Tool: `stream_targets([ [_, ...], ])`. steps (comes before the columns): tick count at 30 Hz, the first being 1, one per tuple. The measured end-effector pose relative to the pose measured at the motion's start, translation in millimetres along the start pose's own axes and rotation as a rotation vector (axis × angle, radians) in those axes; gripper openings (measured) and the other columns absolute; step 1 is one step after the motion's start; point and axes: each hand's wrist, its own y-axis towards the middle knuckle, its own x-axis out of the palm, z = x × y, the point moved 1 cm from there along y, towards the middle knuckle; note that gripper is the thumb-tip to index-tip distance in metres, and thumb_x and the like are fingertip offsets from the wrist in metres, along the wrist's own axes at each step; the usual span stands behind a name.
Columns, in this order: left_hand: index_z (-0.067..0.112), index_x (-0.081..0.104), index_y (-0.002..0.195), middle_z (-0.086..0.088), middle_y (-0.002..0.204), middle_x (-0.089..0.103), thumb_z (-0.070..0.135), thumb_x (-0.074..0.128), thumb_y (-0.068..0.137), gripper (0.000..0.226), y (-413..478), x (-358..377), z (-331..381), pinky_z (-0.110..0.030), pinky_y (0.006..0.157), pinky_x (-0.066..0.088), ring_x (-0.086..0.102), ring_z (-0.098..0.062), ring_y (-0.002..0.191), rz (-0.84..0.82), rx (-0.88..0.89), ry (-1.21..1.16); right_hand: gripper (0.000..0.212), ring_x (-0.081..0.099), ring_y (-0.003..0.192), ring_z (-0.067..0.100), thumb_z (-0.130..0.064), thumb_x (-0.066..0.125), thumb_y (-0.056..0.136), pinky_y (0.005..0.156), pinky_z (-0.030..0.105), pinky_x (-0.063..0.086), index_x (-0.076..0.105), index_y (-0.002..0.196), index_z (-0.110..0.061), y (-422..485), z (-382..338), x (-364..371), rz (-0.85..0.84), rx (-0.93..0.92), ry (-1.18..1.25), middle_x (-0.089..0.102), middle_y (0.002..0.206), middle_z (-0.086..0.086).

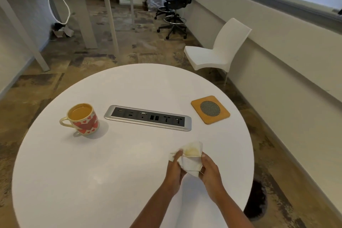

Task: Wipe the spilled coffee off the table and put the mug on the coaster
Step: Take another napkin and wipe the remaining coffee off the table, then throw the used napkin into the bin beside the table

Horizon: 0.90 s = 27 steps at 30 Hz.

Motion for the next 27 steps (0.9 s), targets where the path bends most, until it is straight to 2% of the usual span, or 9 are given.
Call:
stream_targets([
  [4,0.004,0.058,0.111,-0.007,0.09,0.067,0.017,0.038,0.096,0.028,4,21,-4,-0.021,0.058,0.054,0.066,-0.014,0.075,-0.053,-0.028,0.051,0.03,0.066,0.091,0.02,-0.023,0.036,0.098,0.064,0.025,0.059,0.063,0.104,-0.013,-3,-12,-18,0.015,0.056,0.22,0.072,0.096,0.004],
  [7,0.008,0.058,0.109,-0.007,0.096,0.065,0.016,0.043,0.094,0.023,9,36,-12,-0.029,0.07,0.051,0.061,-0.02,0.087,-0.076,-0.028,0.12,0.024,0.064,0.092,0.021,-0.017,0.04,0.096,0.063,0.025,0.059,0.064,0.103,-0.014,-5,-22,-39,0.055,0.019,0.218,0.071,0.097,0.004],
  [12,0.012,0.063,0.101,-0.009,0.1,0.064,0.01,0.047,0.092,0.019,21,64,-31,-0.031,0.073,0.049,0.059,-0.021,0.091,-0.126,-0.031,0.311,0.02,0.063,0.088,0.02,-0.009,0.047,0.093,0.063,0.024,0.055,0.063,0.103,-0.015,-7,-31,-88,0.162,-0.009,0.114,0.068,0.096,0.005],
  [15,0.014,0.064,0.095,-0.008,0.097,0.062,0.006,0.042,0.092,0.023,33,85,-44,-0.021,0.065,0.05,0.058,-0.016,0.083,-0.135,-0.04,0.45,0.018,0.065,0.08,0.02,-0.006,0.047,0.093,0.058,0.025,0.057,0.064,0.098,-0.011,-5,-40,-121,0.267,-0.013,0.141,0.07,0.088,0.005],
  [17,0.008,0.062,0.103,-0.012,0.1,0.062,0.005,0.039,0.094,0.025,43,99,-53,-0.017,0.061,0.052,0.059,-0.017,0.081,-0.141,-0.039,0.55,0.017,0.064,0.079,0.023,-0.007,0.048,0.093,0.065,0.032,0.057,0.062,0.103,-0.006,-3,-46,-145,0.353,-0.021,0.115,0.069,0.089,0.007],
  [19,0.004,0.057,0.112,-0.018,0.111,0.062,0.005,0.039,0.094,0.026,52,110,-63,-0.026,0.076,0.052,0.061,-0.024,0.093,-0.141,0.003,0.695,0.017,0.062,0.08,0.025,-0.008,0.049,0.093,0.078,0.044,0.053,0.06,0.106,-0.007,0,-51,-170,0.453,-0.041,0.073,0.067,0.089,0.007],
  [21,0.005,0.056,0.117,-0.015,0.122,0.059,0.005,0.04,0.093,0.028,61,118,-71,-0.03,0.094,0.044,0.056,-0.025,0.111,-0.127,0.118,0.904,0.016,0.061,0.081,0.025,-0.008,0.05,0.093,0.083,0.048,0.051,0.06,0.105,-0.007,5,-57,-193,0.573,-0.074,-0.002,0.066,0.09,0.006],
  [24,0.007,0.053,0.121,-0.011,0.129,0.055,0.008,0.043,0.093,0.03,72,127,-80,-0.021,0.1,0.035,0.05,-0.021,0.12,-0.146,0.289,1.132,0.016,0.062,0.086,0.03,-0.007,0.05,0.093,0.08,0.049,0.052,0.059,0.105,-0.01,13,-63,-222,0.736,-0.13,-0.234,0.065,0.1,0.014],
  [27,0.01,0.051,0.125,-0.008,0.133,0.053,0.012,0.044,0.094,0.032,87,134,-89,-0.021,0.104,0.032,0.047,-0.019,0.124,-0.155,0.376,1.302,0.023,0.06,0.091,0.035,-0.005,0.047,0.092,0.079,0.048,0.049,0.057,0.112,-0.003,26,-61,-245,0.81,-0.12,-0.488,0.064,0.098,0.018],
])
